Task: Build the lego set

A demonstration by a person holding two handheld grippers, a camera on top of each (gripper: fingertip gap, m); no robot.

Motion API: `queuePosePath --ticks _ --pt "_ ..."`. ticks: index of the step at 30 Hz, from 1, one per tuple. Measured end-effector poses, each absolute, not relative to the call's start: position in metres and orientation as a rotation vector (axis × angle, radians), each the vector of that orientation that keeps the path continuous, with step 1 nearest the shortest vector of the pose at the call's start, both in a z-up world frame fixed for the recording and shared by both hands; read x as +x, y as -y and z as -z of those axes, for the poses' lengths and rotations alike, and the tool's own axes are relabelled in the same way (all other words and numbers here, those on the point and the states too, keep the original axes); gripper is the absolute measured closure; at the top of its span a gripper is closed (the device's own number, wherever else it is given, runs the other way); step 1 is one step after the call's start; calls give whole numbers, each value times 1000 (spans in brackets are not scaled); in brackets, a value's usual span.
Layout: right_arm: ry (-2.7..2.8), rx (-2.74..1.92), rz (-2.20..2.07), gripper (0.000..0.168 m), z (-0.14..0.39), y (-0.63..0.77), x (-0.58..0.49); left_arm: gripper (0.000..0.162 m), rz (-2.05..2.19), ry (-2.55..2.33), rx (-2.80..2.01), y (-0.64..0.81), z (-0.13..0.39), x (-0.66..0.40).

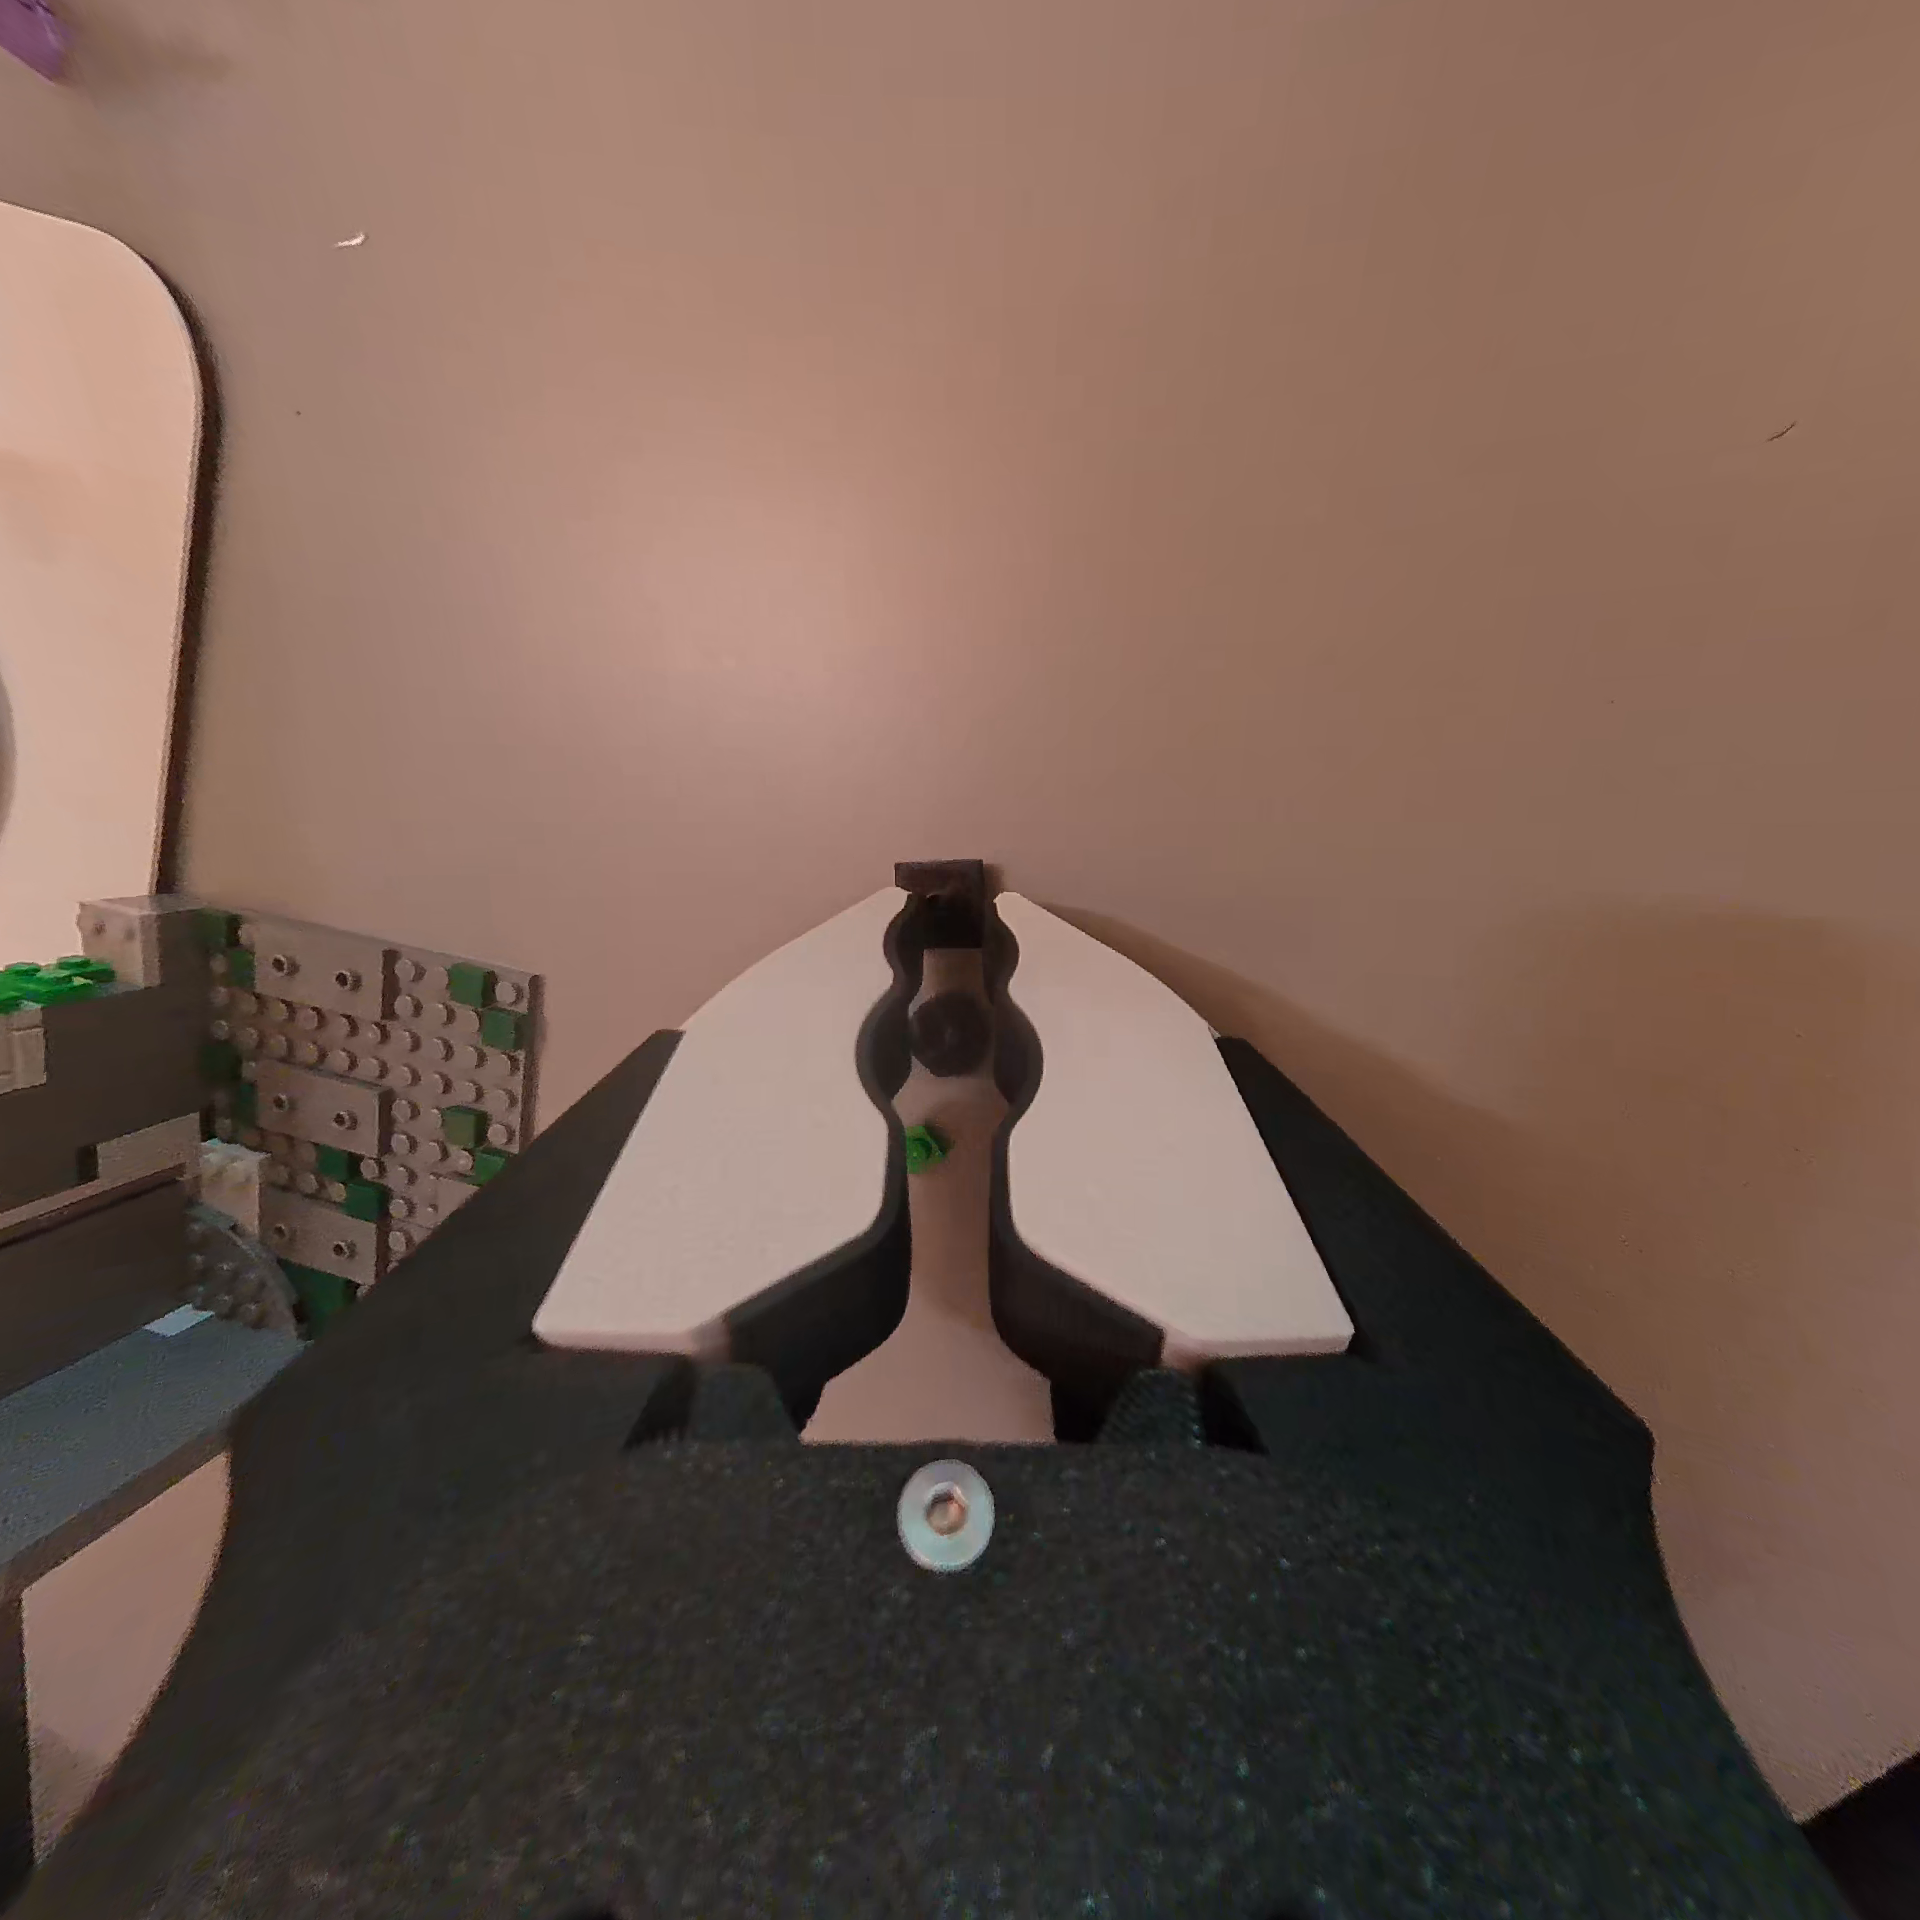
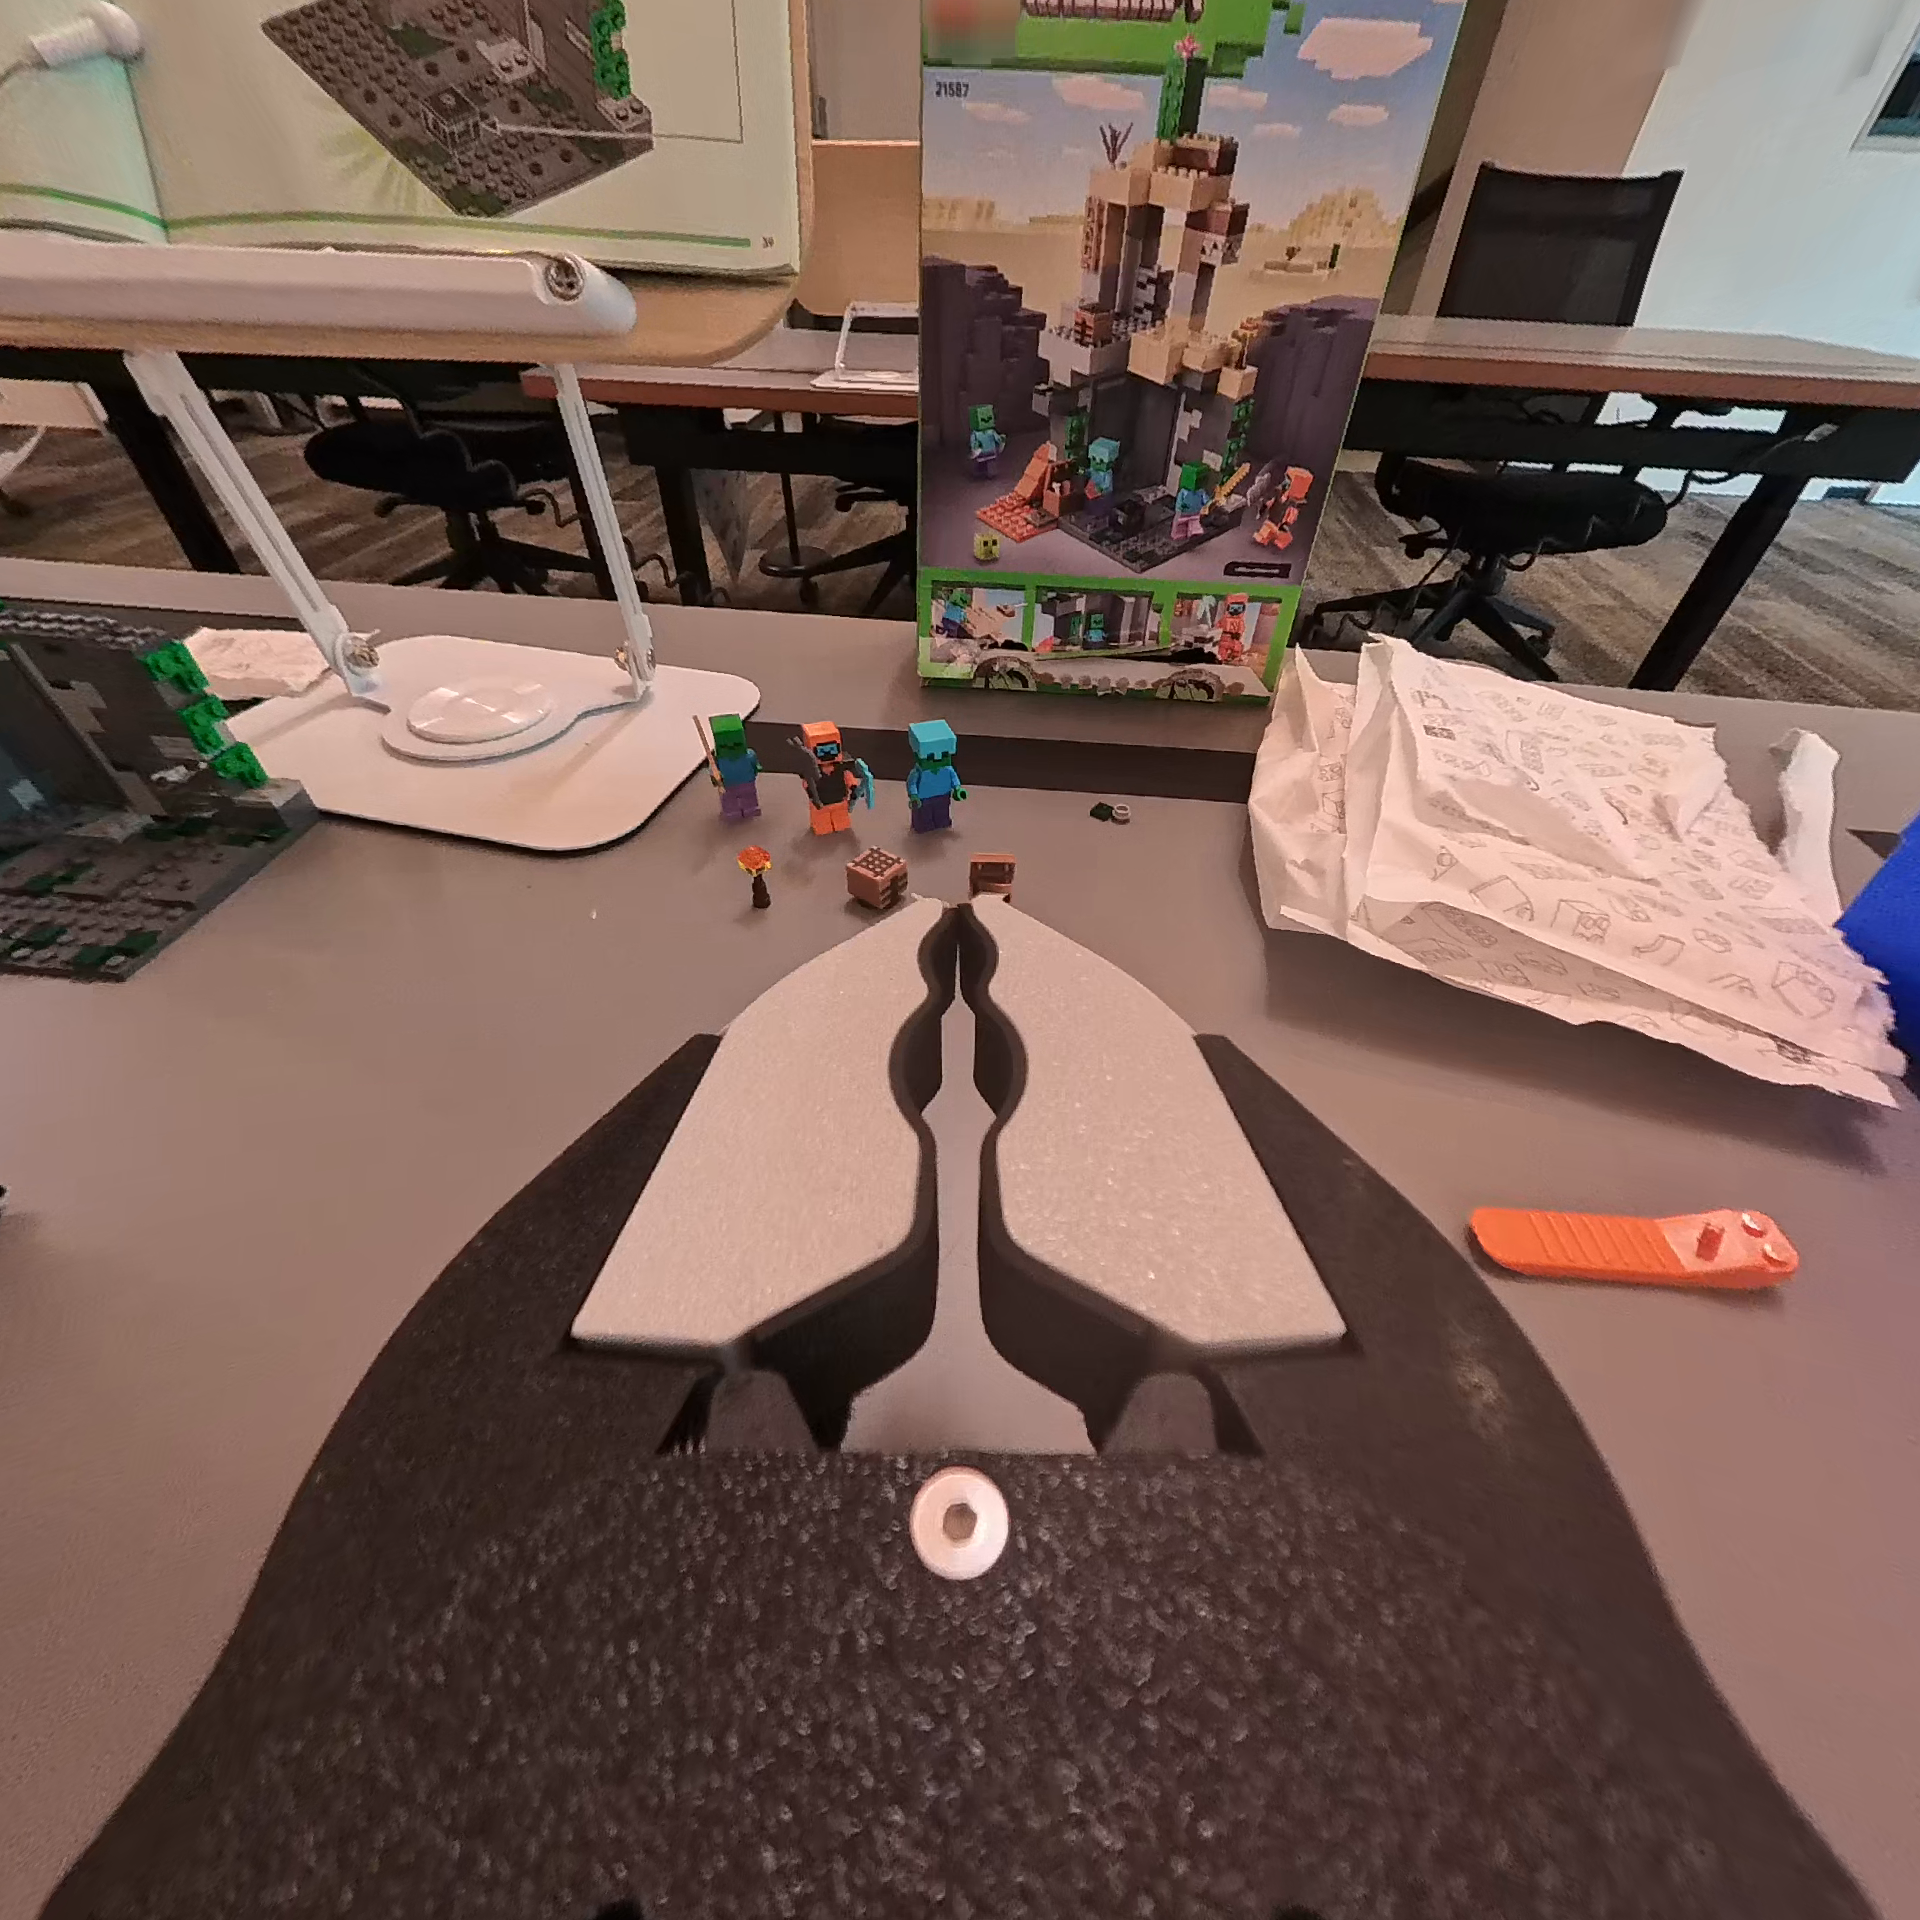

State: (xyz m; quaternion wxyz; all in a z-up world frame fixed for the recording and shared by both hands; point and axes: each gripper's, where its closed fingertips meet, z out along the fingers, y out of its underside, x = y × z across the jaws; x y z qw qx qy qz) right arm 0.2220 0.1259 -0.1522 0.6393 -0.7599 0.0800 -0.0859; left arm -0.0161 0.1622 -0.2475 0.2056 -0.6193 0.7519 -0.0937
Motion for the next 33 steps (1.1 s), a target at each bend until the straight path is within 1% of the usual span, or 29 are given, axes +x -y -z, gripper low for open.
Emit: queuePosePath --ticks 6,12,21,26,33 --pt "-178 -1742 190 168 154 -126 221 151 263 -2101 -1733 -163 250 -16" --pt "-173 -1746 183 168 155 -127 219 147 264 -2098 -1734 -163 250 -16" --pt "-169 -1744 176 168 154 -127 218 144 394 -1962 -1754 -163 221 -27" --pt "-166 -1745 168 168 154 -128 216 146 380 -1827 -1806 -179 202 -64" --pt "-137 -1748 159 168 154 -131 208 146 221 -1703 -1959 -208 183 -147"
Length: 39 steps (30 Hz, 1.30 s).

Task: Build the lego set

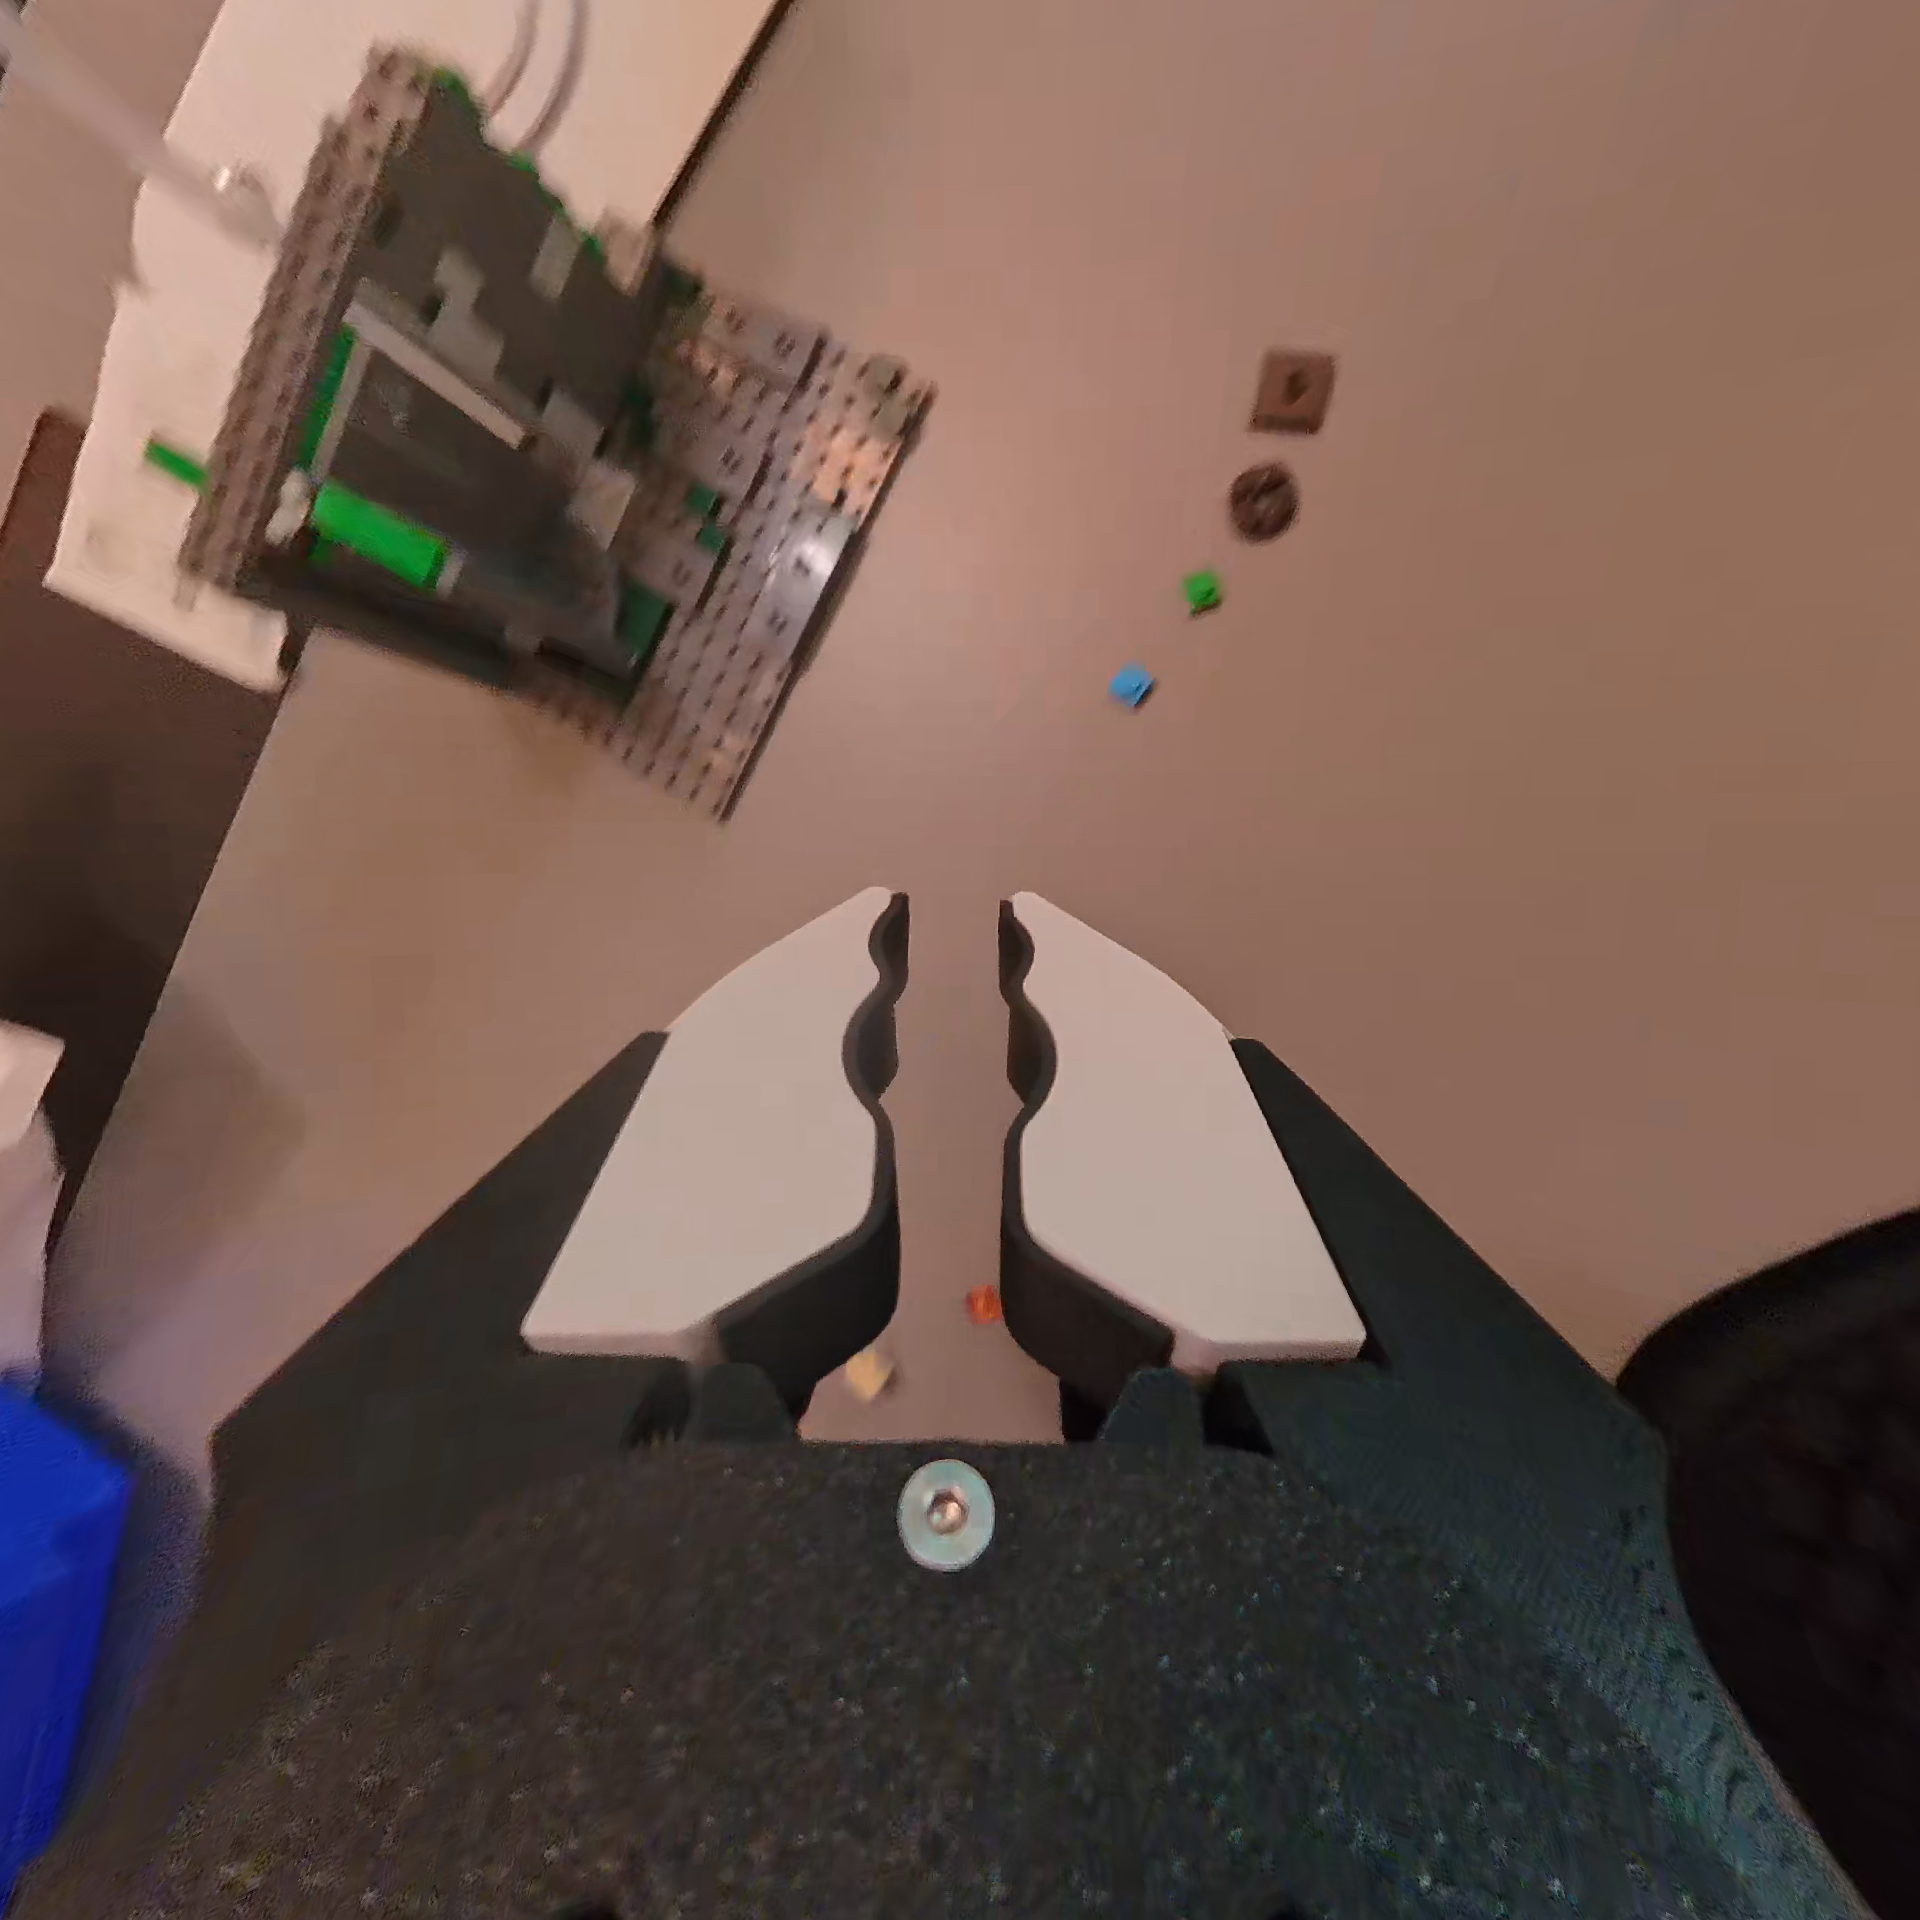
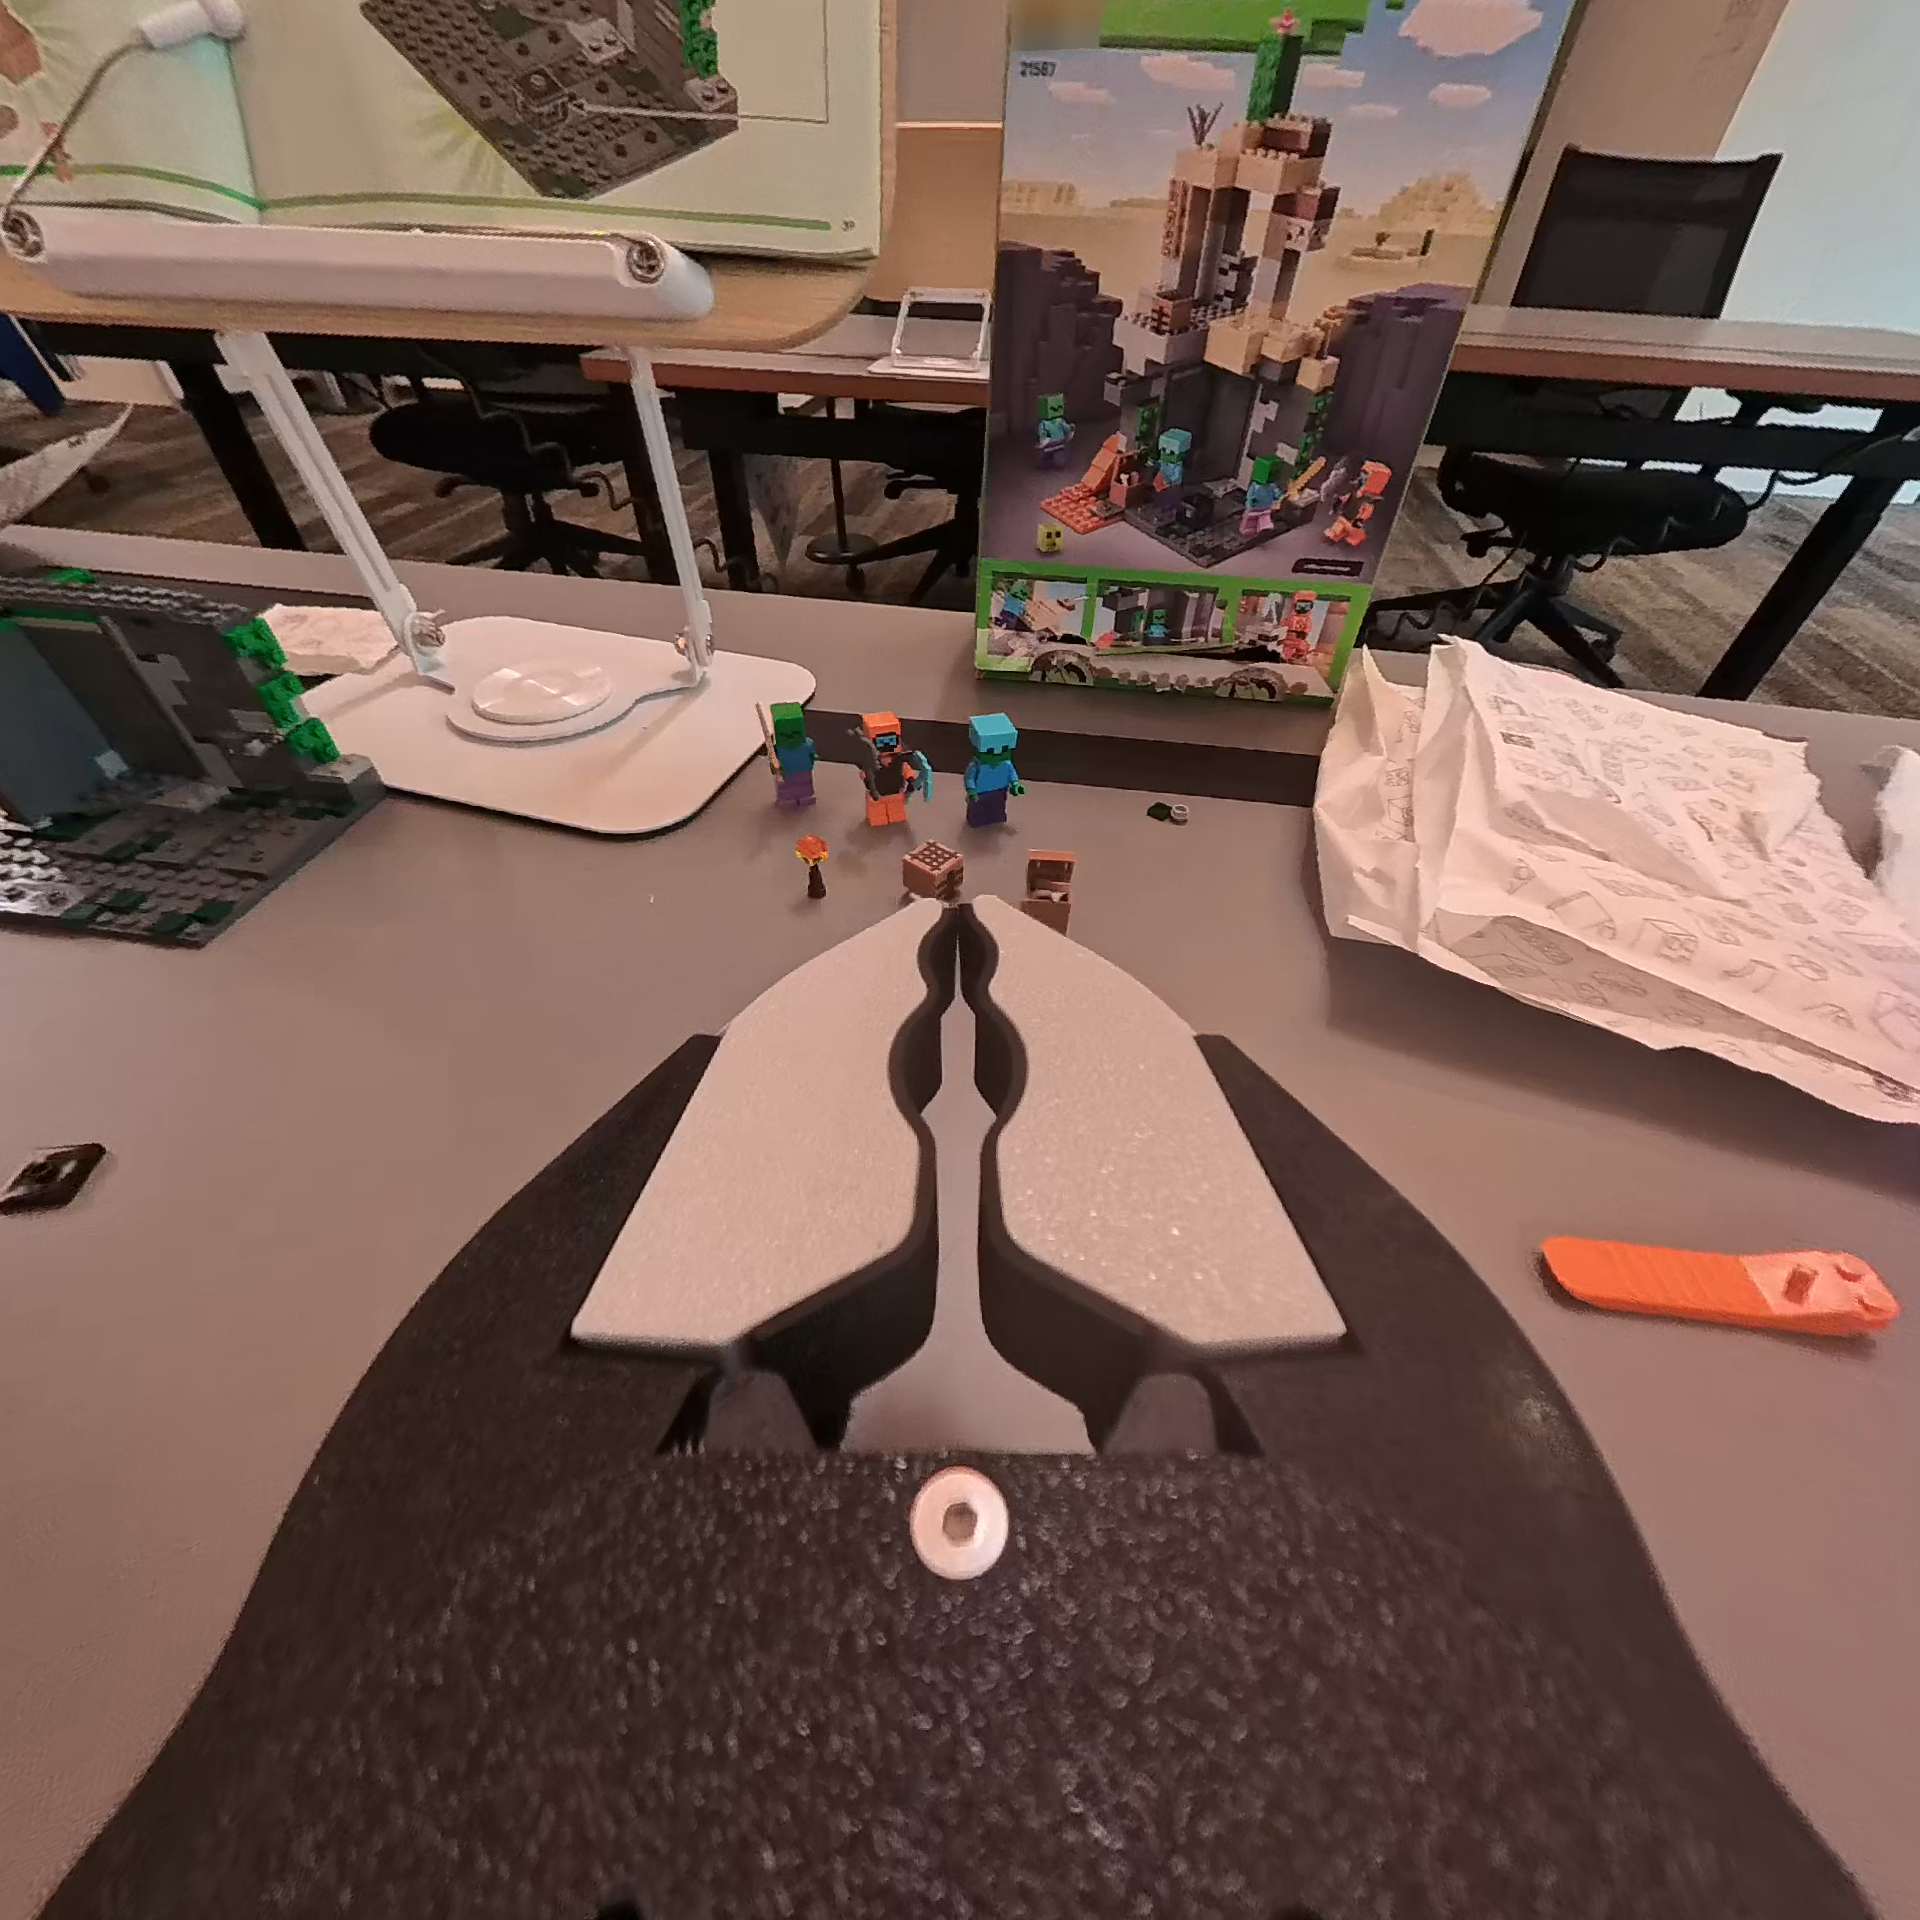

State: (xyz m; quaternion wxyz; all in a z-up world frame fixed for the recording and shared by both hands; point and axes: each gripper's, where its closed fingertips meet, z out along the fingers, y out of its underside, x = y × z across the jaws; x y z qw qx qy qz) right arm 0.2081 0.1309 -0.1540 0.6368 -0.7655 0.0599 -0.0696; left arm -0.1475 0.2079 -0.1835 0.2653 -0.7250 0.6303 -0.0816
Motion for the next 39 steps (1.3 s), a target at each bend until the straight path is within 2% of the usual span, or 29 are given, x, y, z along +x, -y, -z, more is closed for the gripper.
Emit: queuePosePath --ticks 8,12,14,18,28,33,39 --pt "-128 -1755 161 168 156 -130 207 146 -8 -1542 -2102 -243 153 -250" --pt "-133 -1752 148 168 155 -129 207 152 -101 -1399 -2175 -256 127 -319" --pt "-128 -1754 145 168 155 -129 205 162 -148 -1327 -2194 -259 115 -354" --pt "-111 -1759 142 168 156 -128 200 162 -194 -1197 -2266 -258 105 -422" --pt "-76 -1798 159 168 166 -133 191 161 -297 -1196 -2548 -256 175 -527" --pt "-50 -1816 182 168 170 -134 186 142 -285 -1386 -2592 -268 210 -539" --pt "-47 -1820 192 168 172 -133 186 138 -198 -1574 -2572 -275 231 -541"
